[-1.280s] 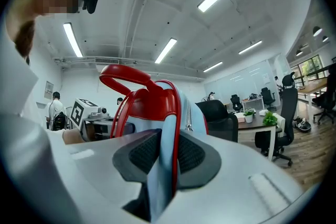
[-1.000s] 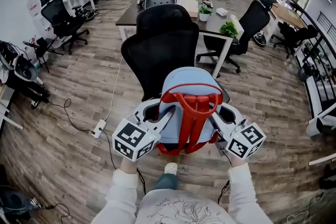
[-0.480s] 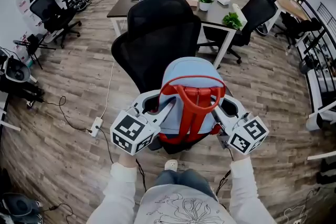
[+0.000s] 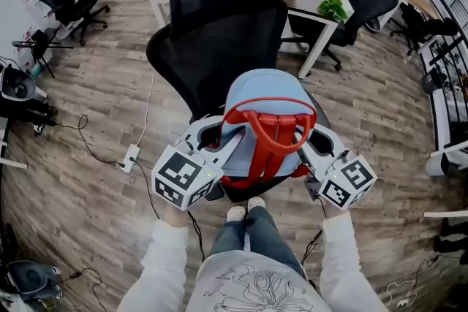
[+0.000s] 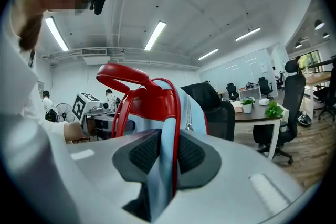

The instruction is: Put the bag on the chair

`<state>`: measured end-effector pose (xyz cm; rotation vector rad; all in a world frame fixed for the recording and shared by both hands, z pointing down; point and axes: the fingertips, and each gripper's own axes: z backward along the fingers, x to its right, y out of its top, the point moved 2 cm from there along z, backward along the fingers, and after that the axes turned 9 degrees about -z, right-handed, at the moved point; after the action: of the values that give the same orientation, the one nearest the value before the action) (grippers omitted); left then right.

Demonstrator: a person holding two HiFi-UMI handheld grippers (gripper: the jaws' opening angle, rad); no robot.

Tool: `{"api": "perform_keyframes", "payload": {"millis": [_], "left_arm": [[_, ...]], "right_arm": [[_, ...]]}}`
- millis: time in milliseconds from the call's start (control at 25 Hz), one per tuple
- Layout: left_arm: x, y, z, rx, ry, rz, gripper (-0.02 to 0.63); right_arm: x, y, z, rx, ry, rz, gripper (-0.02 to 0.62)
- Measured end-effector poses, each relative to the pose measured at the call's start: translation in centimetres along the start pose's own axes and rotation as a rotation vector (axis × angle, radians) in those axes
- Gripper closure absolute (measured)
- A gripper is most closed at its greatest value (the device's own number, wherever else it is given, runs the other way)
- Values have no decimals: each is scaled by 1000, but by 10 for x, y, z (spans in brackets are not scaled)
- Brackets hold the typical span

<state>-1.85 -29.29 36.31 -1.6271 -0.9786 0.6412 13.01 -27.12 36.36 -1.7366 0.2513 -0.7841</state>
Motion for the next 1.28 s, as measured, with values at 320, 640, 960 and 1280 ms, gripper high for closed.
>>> {"api": "perform_keyframes", "payload": {"millis": [320, 640, 960, 1280], "left_arm": [[-11, -32, -23, -60, 14, 51, 509], [-23, -87, -55, -155, 37, 124, 508], [-24, -152, -90, -270, 31, 199, 509], [-28, -207, -120, -338, 29, 236, 509]], "right_arm": [[31, -26, -22, -89, 27, -9, 508], [71, -69, -46, -202, 58, -21, 508], [114, -127, -64, -311, 57, -50, 509], [151, -176, -80, -405, 56, -60, 509]]}}
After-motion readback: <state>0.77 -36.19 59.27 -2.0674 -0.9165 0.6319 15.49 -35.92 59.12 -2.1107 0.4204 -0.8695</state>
